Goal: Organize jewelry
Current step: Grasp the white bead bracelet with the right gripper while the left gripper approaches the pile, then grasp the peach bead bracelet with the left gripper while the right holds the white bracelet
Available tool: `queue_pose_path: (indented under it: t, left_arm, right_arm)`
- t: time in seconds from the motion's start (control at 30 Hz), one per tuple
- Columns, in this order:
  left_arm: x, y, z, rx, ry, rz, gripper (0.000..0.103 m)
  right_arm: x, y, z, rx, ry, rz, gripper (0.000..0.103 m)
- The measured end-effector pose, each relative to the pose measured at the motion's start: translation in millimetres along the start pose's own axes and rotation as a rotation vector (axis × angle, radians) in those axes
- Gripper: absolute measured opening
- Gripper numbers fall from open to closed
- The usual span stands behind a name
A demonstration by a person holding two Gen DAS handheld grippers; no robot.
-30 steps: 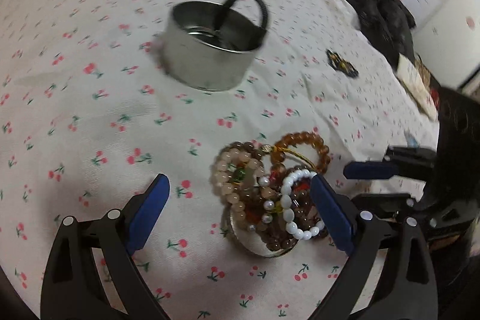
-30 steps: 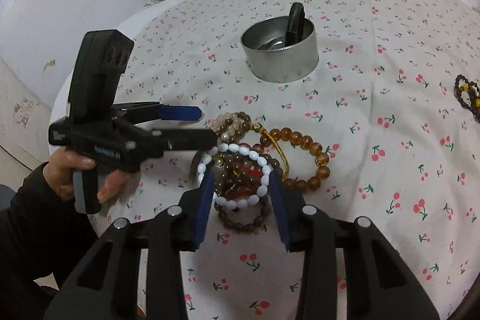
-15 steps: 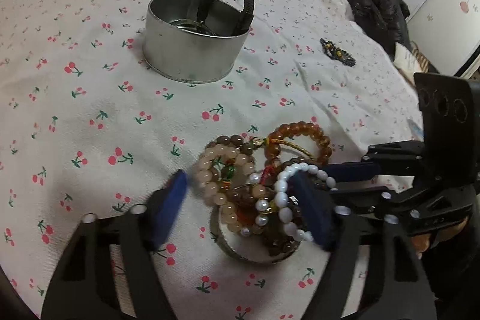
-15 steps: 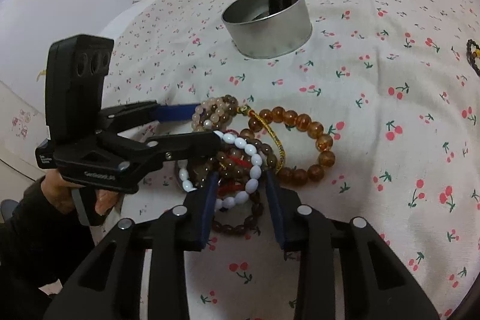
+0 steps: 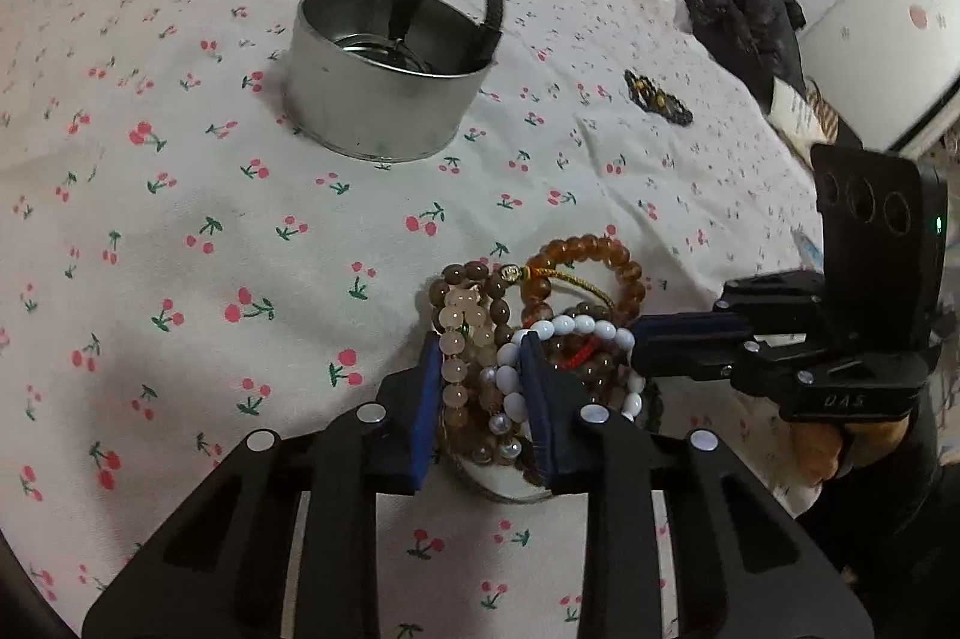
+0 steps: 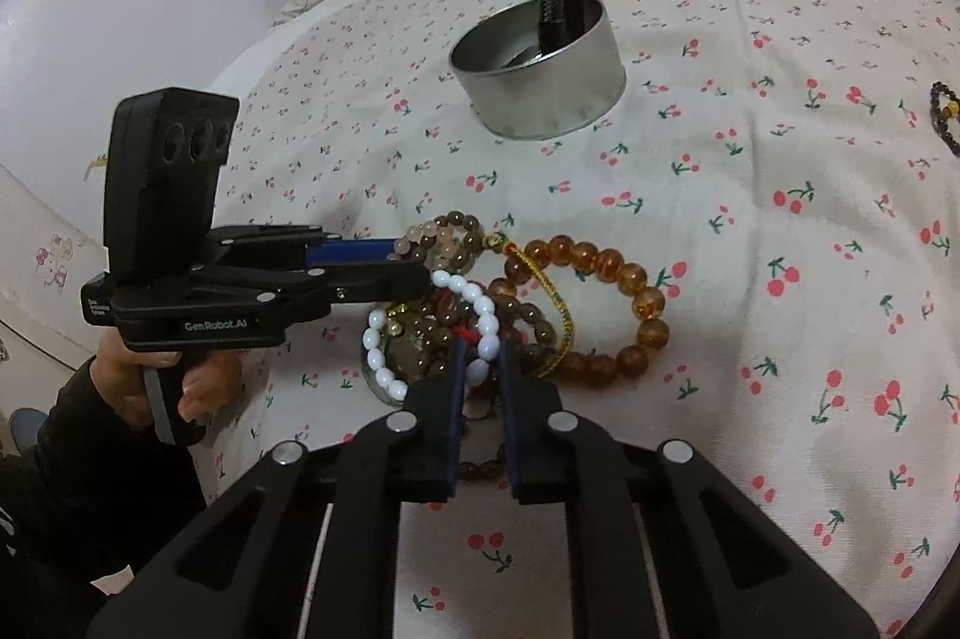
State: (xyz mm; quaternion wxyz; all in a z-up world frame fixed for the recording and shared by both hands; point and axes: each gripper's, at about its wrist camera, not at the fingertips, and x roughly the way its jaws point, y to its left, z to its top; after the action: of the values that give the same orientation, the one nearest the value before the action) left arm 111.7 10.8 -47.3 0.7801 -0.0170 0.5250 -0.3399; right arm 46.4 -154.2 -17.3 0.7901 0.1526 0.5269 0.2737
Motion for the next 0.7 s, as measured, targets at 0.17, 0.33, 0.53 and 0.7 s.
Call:
queue_pose_path:
  t: [0.17, 0.33, 0.53, 0.7]
  left_arm:
    - [-6, -3, 0, 0.051, 0.038, 0.004, 0.023]
    - [-6, 2, -1, 0.032, 0.052, 0.008, 0.027]
    - [-10, 15, -1, -0.011, 0.078, 0.010, 0.032]
    - [-17, 26, 1, -0.042, 0.074, 0.009, 0.035]
  right_arm:
    - [5, -6, 3, 0.034, 0.003, 0.010, 0.016]
    - [12, 3, 4, -0.015, 0.011, -0.024, 0.024]
    - [6, 17, 5, -0.075, -0.042, -0.047, 0.008]
    - [0, 16, 7, -0.070, -0.062, -0.035, 0.008]
